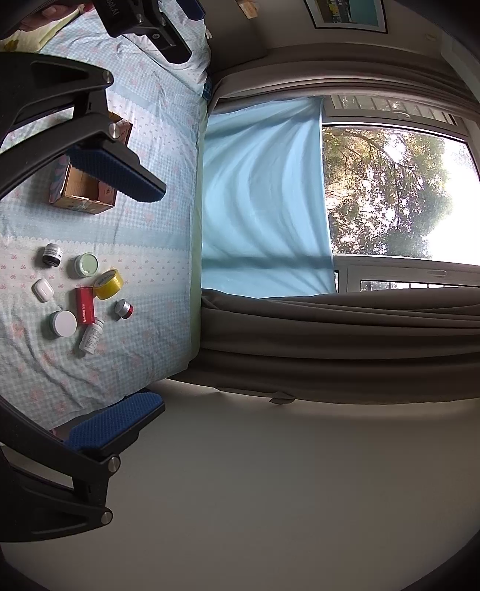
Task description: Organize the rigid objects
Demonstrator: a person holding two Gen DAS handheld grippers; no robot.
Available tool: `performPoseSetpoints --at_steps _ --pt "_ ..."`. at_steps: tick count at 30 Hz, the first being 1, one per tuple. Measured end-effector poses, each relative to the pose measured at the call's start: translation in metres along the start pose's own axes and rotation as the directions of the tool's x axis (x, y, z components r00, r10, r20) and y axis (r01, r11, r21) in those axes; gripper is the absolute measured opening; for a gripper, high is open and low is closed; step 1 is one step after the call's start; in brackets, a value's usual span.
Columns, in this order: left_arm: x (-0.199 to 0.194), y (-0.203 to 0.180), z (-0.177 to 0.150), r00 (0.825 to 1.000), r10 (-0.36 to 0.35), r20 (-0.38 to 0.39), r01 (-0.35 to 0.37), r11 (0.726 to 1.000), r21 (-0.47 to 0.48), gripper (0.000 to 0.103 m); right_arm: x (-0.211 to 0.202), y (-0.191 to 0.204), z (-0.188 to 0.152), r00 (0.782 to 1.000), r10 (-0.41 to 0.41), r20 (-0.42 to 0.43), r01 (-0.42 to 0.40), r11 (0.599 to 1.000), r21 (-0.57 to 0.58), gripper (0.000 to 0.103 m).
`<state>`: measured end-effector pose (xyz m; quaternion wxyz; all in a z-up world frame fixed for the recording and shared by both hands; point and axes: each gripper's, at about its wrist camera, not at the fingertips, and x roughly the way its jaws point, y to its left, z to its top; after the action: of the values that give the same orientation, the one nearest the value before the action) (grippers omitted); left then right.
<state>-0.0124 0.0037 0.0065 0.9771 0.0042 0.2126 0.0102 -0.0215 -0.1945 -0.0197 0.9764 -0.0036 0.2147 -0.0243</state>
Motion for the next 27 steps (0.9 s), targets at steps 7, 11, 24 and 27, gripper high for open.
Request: performPoseSetpoints --at_steps 7,11,24,27 --pt "-0.0010 0.0012 0.0005 1.000 0.002 0.005 -0.002 1.000 -0.001 0.103 0.0007 -0.0009 0.0003 1.000 -0.001 0.005 0.001 1.000 -0.005 0.103" --pt "-0.0007 0.0013 0.0015 1.000 -0.001 0.008 0.001 1.000 -0.002 0.103 0.0001 0.0001 0.0009 1.000 -0.001 0.008 0.001 1.000 -0.008 0.103" --pt "-0.0004 0.0013 0.0029 1.000 -0.004 0.014 0.004 1.000 0.001 0.103 0.0010 0.0012 0.0013 1.000 0.001 0.008 -0.001 1.000 -0.007 0.103" --pt "-0.0004 0.0011 0.0028 1.000 -0.004 0.014 0.004 1.000 0.000 0.103 0.0009 0.0007 0.0009 1.000 0.000 0.008 0.000 1.000 -0.007 0.103"
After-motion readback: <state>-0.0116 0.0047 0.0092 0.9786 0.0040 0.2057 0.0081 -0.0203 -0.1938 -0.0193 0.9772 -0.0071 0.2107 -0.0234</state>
